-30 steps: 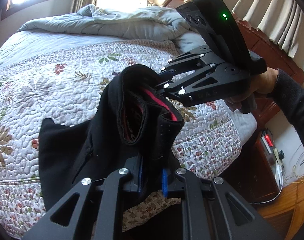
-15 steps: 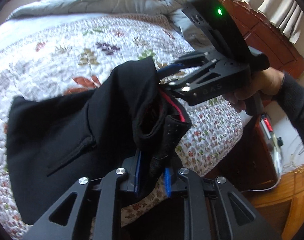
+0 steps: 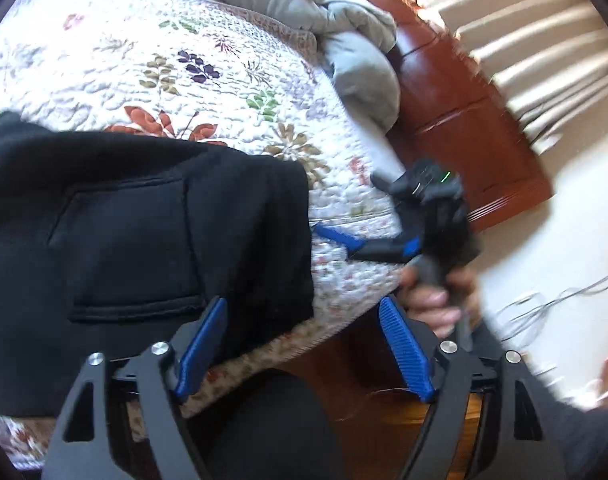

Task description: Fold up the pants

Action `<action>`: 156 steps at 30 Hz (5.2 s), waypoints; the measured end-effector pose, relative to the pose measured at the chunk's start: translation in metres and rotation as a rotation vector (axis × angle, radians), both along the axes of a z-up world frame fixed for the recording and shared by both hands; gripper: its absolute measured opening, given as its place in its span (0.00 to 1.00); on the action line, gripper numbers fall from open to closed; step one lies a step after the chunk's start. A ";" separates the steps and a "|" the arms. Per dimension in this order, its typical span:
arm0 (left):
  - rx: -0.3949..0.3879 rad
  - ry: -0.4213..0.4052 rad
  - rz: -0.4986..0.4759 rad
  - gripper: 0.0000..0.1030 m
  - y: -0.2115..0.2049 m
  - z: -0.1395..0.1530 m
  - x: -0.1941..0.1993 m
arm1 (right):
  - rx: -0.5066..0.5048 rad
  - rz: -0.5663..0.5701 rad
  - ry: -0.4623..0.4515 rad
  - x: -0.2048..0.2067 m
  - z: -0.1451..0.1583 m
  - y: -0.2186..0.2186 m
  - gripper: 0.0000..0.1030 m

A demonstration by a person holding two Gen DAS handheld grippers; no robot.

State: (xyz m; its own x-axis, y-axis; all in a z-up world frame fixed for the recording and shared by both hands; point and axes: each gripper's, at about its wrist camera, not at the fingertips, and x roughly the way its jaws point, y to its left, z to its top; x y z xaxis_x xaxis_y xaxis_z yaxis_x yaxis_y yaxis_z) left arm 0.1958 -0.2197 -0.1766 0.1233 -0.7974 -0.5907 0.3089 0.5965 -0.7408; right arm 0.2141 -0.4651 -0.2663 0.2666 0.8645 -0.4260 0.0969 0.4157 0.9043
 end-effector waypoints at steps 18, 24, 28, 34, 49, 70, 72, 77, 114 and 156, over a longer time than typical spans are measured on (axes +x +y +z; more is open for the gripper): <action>0.024 0.094 0.410 0.80 0.207 -0.027 0.021 | -0.257 0.000 -0.046 -0.003 -0.006 0.056 0.80; 0.010 0.117 0.401 0.80 0.208 -0.039 0.014 | -0.208 -0.008 0.015 -0.003 -0.022 0.056 0.87; 0.012 0.118 0.391 0.80 0.207 -0.038 0.006 | -0.310 0.041 -0.008 -0.003 -0.006 0.073 0.65; 0.041 0.128 0.397 0.80 0.206 -0.040 0.005 | -0.469 0.074 -0.037 -0.007 0.009 0.082 0.47; 0.071 0.128 0.382 0.80 0.201 -0.042 0.003 | -0.584 0.061 -0.160 -0.010 0.007 0.105 0.63; -0.002 0.140 0.430 0.80 0.201 -0.050 0.021 | -0.307 0.161 -0.366 0.023 0.057 0.097 0.12; -0.021 0.142 0.451 0.80 0.202 -0.056 0.027 | -0.318 0.118 -0.251 0.027 0.023 0.081 0.13; -0.098 0.129 0.461 0.79 0.197 -0.053 0.058 | -0.303 0.043 -0.116 0.025 -0.023 0.065 0.26; -0.246 0.198 0.186 0.62 0.158 -0.100 0.056 | -0.103 0.036 -0.047 -0.015 -0.037 0.041 0.00; -0.213 0.351 0.076 0.89 0.199 -0.116 0.118 | -0.129 0.167 0.070 0.046 -0.002 -0.002 0.92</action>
State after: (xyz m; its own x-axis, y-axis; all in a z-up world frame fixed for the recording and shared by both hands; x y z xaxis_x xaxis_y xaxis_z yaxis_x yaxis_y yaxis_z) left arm 0.3140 -0.0203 -0.2922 0.0071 -0.9029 -0.4298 -0.0235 0.4296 -0.9027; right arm 0.2597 -0.4670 -0.2678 0.0896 0.8312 -0.5487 0.0777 0.5434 0.8359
